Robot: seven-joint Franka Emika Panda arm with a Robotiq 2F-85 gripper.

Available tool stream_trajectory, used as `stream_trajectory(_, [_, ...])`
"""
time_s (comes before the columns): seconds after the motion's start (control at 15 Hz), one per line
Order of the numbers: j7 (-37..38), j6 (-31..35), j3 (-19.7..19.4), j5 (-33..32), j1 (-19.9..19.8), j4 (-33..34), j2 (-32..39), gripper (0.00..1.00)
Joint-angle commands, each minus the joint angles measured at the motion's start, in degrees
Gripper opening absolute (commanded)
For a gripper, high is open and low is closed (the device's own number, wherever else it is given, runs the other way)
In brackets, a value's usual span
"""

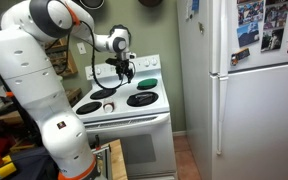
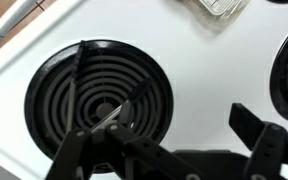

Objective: Put the tomato ketchup upside down

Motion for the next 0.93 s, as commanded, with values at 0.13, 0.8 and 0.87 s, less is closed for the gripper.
stream_trajectory(0.13, [-4.29,-0.15,-0.52,-0.89,2.56,2.58,4.43,1.00])
stream_trajectory(0.8, [-14.66,-4.33,1.46,-3.46,5.39,2.58,4.25,1.00])
stream_trajectory(0.87, [-15.96,-5.37,1.97,-4.02,6.01,2.75,4.28,1.00])
